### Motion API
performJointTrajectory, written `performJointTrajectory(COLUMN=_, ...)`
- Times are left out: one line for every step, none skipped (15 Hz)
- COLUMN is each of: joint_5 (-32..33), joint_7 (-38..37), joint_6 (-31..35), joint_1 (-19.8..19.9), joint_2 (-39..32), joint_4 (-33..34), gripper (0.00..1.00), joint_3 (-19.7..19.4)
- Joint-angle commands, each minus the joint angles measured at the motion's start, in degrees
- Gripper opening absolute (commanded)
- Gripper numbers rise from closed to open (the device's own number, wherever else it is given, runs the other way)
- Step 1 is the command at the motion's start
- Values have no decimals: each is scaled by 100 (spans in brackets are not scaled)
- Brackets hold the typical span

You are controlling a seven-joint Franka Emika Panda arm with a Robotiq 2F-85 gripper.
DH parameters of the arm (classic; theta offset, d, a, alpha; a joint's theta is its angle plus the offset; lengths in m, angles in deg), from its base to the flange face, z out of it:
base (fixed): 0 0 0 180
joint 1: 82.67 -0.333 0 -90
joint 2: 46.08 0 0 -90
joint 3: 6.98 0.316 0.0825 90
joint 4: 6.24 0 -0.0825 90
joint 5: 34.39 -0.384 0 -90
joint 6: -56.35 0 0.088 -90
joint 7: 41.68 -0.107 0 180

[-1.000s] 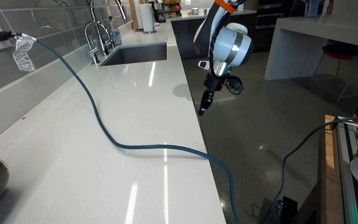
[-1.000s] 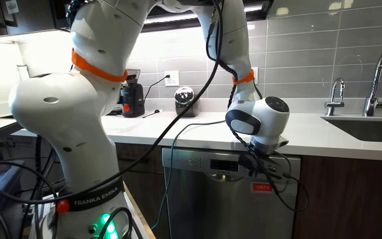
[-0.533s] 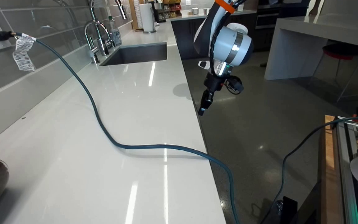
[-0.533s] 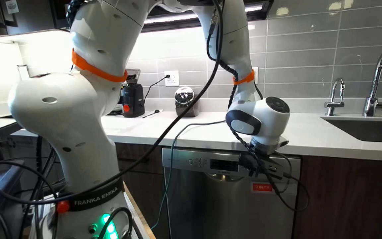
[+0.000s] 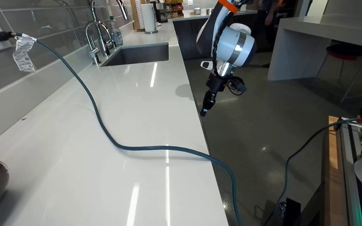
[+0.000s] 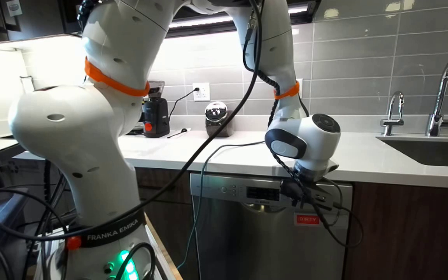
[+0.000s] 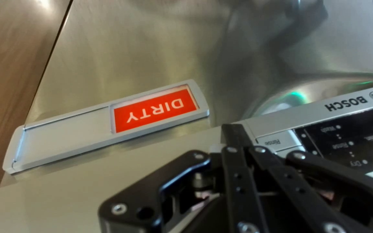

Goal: Press a button on the stove

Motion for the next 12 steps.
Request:
performJointTrajectory(joint_5=-248, joint_7=257, joint_6=142, joint_1=137, joint_2=-127, joint_4=93, gripper=0, joint_3=209)
performJointTrajectory(joint_5=-251, joint_7=269, joint_6=146, joint_1=154, joint_2=-131, joint_4=94, gripper=0, joint_3=226)
performJointTrajectory(joint_5=-260, joint_7=282, joint_6=145, joint_1=172, joint_2=-136, joint_4=94, gripper=0, joint_3=240)
performJointTrajectory(joint_5=-275, joint_7=307, joint_6=149, joint_1=187, joint_2=-140, joint_4=94, gripper=0, joint_3=254)
performJointTrajectory(joint_5=-284, joint_7=325, joint_6=151, joint_1=197, joint_2=-141, joint_4=93, gripper=0, joint_3=264)
performJointTrajectory(joint_5=-293, joint_7=340, joint_6=153, joint_1=205, joint_2=-142, joint_4=93, gripper=0, joint_3=271)
performJointTrajectory(joint_5=-297, joint_7=349, joint_6=152, joint_1=212, joint_2=-142, joint_4=92, gripper=0, joint_3=276)
performJointTrajectory(joint_5=-299, joint_7=354, joint_6=151, joint_1=223, joint_2=-143, joint_4=91, gripper=0, joint_3=285)
performJointTrajectory(joint_5=-297, joint_7=354, joint_6=149, joint_1=231, joint_2=-144, joint_4=90, gripper=0, joint_3=291)
performJointTrajectory(joint_5=-296, joint_7=359, joint_6=153, joint_1=241, joint_2=-146, joint_4=88, gripper=0, joint_3=300)
performJointTrajectory(joint_5=-292, joint_7=361, joint_6=151, joint_1=248, joint_2=-146, joint_4=86, gripper=0, joint_3=306)
performJointTrajectory(joint_5=-293, joint_7=368, joint_6=151, joint_1=260, joint_2=-149, joint_4=84, gripper=0, joint_3=316)
